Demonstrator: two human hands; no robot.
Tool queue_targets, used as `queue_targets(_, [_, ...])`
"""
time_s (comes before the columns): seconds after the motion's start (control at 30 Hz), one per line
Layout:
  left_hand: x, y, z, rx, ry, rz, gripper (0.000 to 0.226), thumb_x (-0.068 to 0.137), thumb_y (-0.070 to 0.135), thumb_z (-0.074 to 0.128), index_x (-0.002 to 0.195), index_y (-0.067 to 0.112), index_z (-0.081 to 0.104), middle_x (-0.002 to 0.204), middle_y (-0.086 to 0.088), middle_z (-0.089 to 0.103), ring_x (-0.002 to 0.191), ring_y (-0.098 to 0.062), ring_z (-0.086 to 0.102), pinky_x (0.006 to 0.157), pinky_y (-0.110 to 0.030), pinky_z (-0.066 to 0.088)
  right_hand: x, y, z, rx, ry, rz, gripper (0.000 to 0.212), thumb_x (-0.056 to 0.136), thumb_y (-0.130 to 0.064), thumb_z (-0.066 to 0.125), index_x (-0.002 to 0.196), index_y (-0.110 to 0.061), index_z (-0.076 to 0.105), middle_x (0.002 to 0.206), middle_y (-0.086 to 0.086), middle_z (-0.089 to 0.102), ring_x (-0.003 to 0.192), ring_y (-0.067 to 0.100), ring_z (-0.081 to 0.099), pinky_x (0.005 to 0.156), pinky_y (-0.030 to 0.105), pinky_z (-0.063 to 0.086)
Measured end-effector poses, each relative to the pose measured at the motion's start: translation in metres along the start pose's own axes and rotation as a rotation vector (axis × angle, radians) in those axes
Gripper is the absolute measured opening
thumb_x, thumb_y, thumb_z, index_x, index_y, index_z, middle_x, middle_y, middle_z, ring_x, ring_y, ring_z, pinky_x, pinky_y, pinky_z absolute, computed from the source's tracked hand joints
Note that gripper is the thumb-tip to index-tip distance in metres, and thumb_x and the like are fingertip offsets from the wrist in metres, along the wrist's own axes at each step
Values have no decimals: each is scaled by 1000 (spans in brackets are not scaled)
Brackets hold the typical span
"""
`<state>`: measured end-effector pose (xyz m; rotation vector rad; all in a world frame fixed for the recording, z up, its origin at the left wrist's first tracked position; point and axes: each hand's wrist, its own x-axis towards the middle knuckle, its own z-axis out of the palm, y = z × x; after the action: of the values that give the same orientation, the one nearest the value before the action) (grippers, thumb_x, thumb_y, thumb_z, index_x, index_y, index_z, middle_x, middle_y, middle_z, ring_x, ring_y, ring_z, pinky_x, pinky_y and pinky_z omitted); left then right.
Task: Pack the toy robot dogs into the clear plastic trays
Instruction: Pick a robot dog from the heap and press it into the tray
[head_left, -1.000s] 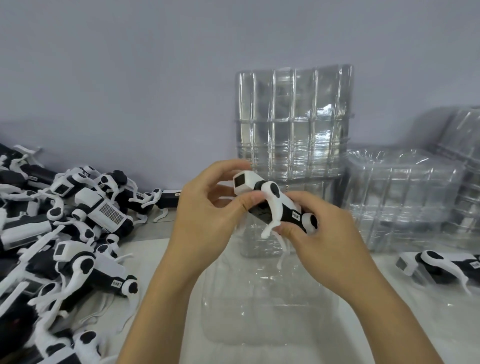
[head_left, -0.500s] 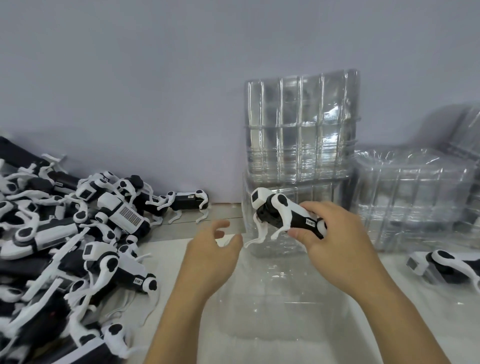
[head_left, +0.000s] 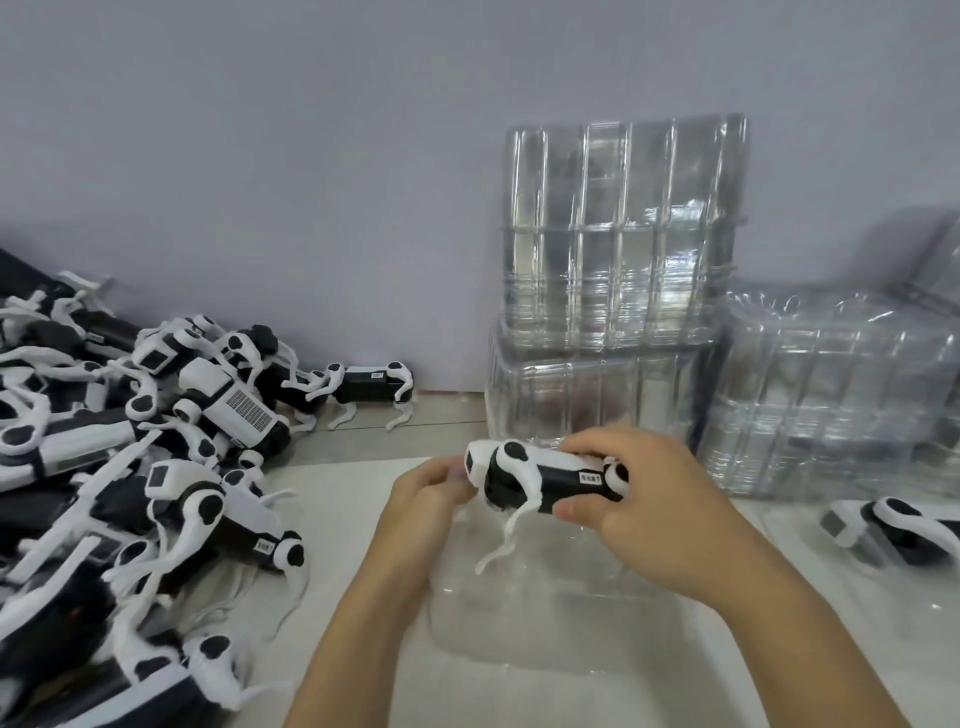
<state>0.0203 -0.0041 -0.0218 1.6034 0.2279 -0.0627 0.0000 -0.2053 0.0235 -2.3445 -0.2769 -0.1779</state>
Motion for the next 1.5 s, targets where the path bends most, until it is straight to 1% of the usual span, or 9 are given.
queue_targets(0.07, [-1, 1, 1, -25, -18, -5, 28, 83, 3, 60, 89, 22, 80, 92, -4, 78, 84, -19, 73, 74, -35, 54, 0, -2, 4, -81, -4, 15, 24, 77, -33, 82, 94, -38, 66, 92, -16, 61, 88, 4, 55, 85, 35, 47])
queue_targets(0.2, [1, 2, 3, -89, 51, 11, 19, 92, 12, 61, 93, 13, 80, 99, -7, 78, 98, -23, 70, 95, -42, 52, -1, -6, 8, -165, 60, 12, 21, 79, -28, 79, 94, -36, 67, 88, -13, 58, 87, 10, 54, 81, 38, 50])
queue_targets(0.37, [4, 0, 6, -97, 84, 28, 23, 95, 10, 57, 90, 14, 79, 101, -3, 77, 108, -27, 68, 103, -46, 48, -3, -7, 11, -198, -35, 32, 16, 77, -30, 79, 78, -31, 63, 82, -11, 58, 87, 16, 51, 83, 39, 46])
queue_targets(0.5, [3, 0, 6, -98, 49, 41, 18, 88, 25, 61, 88, 16, 76, 107, -9, 73, 111, -33, 65, 107, -54, 45, -2, -6, 15, -202, -3, 42, 19, 79, -29, 79, 95, -31, 70, 96, -14, 54, 98, 15, 48, 91, 39, 41])
queue_targets(0.57, [0, 1, 8, -110, -4, 31, 30, 74, 41, 62, 91, 19, 74, 112, -14, 69, 114, -37, 63, 107, -59, 44, -1, -5, 17, -216, -8, 38, 23, 80, -26, 79, 101, -28, 71, 97, -14, 52, 99, 14, 48, 93, 38, 39])
queue_targets(0.67, [0, 1, 10, -131, -71, 31, 33, 72, 45, 65, 94, 23, 76, 110, -13, 71, 114, -39, 62, 108, -62, 42, -2, -4, 17, -166, -26, 39, 33, 80, -23, 79, 107, -38, 67, 99, -18, 50, 98, 10, 45, 97, 37, 37])
queue_targets(0.9, [2, -1, 9, -95, -70, 54, 21, 75, 41, 61, 84, 29, 75, 89, 4, 73, 93, -20, 66, 92, -43, 50, 0, -1, 19, -145, -29, 23, 35, 81, -22, 79, 110, -37, 67, 100, -20, 47, 102, 7, 41, 98, 34, 34])
queue_targets(1.17, [1, -3, 7, -51, -59, 61, 20, 100, 26, 56, 89, 25, 71, 81, 5, 72, 73, -9, 66, 74, -32, 49, 1, -1, 20, -180, -37, 16, 26, 80, -20, 78, 99, -35, 68, 100, -16, 49, 100, 11, 43, 98, 39, 36])
queue_targets(1.5, [2, -5, 8, -74, -62, 76, 17, 102, 27, 55, 101, 18, 69, 86, 4, 72, 74, -8, 66, 72, -30, 49, 1, -1, 21, -152, -18, 21, 29, 79, -18, 79, 101, -35, 71, 98, -16, 51, 96, 7, 44, 98, 38, 36])
